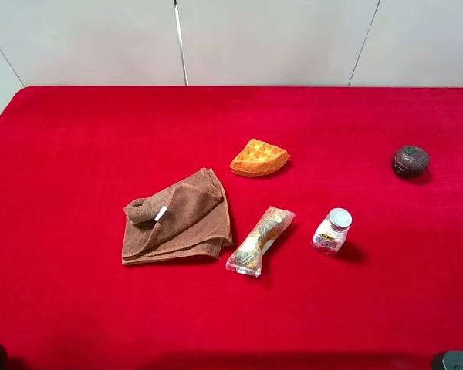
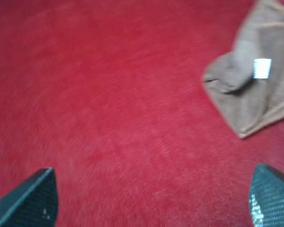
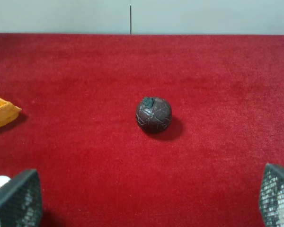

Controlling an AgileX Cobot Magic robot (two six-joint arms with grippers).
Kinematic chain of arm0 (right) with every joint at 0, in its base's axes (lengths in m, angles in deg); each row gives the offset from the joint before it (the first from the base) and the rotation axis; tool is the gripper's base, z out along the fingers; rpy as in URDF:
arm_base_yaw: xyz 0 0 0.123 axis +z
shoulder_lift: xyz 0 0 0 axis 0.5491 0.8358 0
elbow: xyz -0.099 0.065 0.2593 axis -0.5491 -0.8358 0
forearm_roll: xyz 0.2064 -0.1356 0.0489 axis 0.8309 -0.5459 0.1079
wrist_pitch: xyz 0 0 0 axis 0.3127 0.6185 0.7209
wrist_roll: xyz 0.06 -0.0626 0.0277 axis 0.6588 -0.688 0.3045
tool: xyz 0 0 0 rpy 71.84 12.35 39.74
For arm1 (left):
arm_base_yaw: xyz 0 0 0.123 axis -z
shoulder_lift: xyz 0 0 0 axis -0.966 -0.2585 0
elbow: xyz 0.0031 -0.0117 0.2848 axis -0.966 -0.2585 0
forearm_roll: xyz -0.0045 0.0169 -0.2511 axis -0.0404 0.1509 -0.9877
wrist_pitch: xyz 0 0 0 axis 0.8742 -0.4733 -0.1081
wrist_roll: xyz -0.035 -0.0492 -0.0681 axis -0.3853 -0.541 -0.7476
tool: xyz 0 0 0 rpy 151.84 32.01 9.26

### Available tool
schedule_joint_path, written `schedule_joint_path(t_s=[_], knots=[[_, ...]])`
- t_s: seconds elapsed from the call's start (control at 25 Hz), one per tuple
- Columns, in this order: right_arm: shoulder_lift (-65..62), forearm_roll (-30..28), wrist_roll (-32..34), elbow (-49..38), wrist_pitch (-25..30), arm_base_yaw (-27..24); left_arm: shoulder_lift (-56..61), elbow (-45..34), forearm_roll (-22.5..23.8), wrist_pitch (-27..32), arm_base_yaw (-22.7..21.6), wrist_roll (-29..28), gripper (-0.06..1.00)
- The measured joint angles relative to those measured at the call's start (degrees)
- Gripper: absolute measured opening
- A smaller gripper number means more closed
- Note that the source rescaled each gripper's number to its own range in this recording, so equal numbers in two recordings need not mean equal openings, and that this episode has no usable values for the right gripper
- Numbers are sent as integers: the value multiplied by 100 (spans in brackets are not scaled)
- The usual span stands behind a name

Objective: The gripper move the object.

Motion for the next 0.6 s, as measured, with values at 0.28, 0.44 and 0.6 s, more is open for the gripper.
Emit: schedule_joint_path(t_s=[0.28, 0.44, 0.6], knots=[[0, 0, 0, 0, 0, 0, 754, -586, -746, -65, -1900, 879, 68], [0, 0, 0, 0, 0, 0, 1296, -1030, -1202, -527, -2834, 1426, 68], [0, 0, 0, 0, 0, 0, 1793, -1419, -1643, -759, -3465, 1911, 68]])
